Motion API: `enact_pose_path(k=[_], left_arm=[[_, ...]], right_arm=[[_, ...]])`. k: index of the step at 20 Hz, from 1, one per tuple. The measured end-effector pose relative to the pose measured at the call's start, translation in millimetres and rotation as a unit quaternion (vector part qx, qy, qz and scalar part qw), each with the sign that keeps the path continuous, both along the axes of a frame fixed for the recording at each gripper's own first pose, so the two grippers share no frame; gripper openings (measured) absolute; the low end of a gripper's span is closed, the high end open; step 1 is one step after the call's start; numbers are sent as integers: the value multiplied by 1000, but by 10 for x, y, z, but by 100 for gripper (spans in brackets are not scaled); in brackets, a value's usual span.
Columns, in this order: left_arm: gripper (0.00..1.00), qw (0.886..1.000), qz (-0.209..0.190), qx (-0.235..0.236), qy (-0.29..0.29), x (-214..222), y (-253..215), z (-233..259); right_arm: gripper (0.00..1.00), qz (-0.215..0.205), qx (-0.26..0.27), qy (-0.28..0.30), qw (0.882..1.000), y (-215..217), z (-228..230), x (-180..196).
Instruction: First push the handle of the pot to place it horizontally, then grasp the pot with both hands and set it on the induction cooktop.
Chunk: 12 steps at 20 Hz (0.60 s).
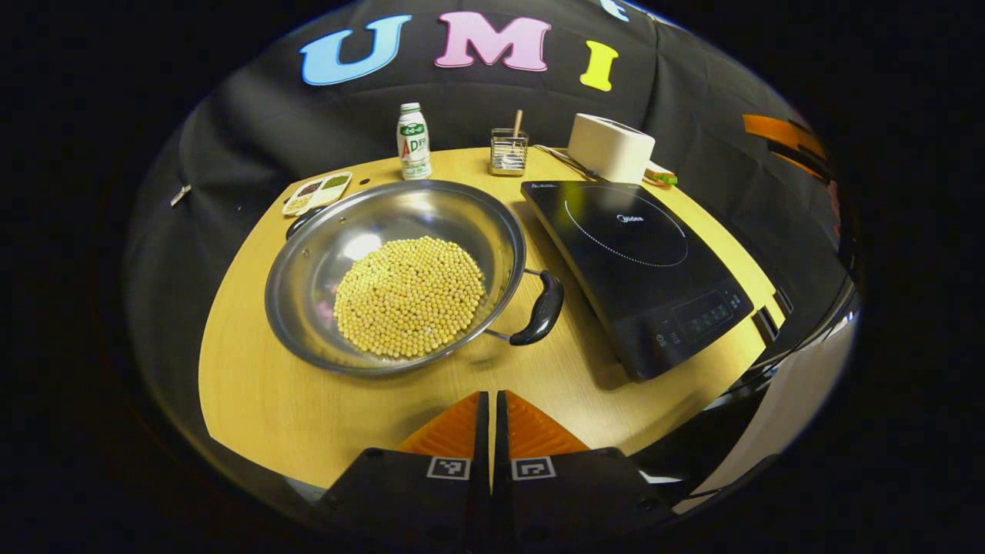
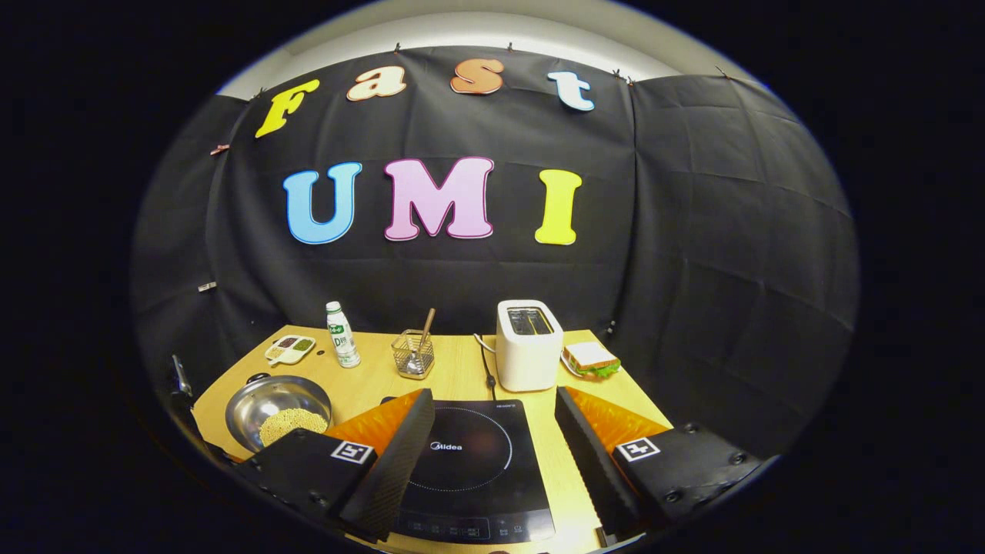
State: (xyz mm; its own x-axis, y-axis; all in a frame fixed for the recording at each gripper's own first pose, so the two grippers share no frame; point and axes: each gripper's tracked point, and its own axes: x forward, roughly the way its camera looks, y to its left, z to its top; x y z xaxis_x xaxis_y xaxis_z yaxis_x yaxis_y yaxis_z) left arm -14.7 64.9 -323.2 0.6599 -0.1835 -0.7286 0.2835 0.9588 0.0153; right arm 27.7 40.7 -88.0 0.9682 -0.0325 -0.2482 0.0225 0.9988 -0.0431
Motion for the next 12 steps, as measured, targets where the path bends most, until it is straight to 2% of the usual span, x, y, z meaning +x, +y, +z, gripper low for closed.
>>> enact_pose_path(k=[3, 8, 12], left_arm=[[5, 999, -15, 24, 18, 122, -46, -103], [5, 998, -48, 30, 24, 355, -286, -117], [5, 997, -62, 31, 33, 481, -437, -153]], right_arm=[[98, 0, 6, 10, 1000, -50, -66, -6], [98, 1, 3, 6, 1000, -142, -35, 1], [98, -14, 7, 1, 1000, -303, -7, 25]])
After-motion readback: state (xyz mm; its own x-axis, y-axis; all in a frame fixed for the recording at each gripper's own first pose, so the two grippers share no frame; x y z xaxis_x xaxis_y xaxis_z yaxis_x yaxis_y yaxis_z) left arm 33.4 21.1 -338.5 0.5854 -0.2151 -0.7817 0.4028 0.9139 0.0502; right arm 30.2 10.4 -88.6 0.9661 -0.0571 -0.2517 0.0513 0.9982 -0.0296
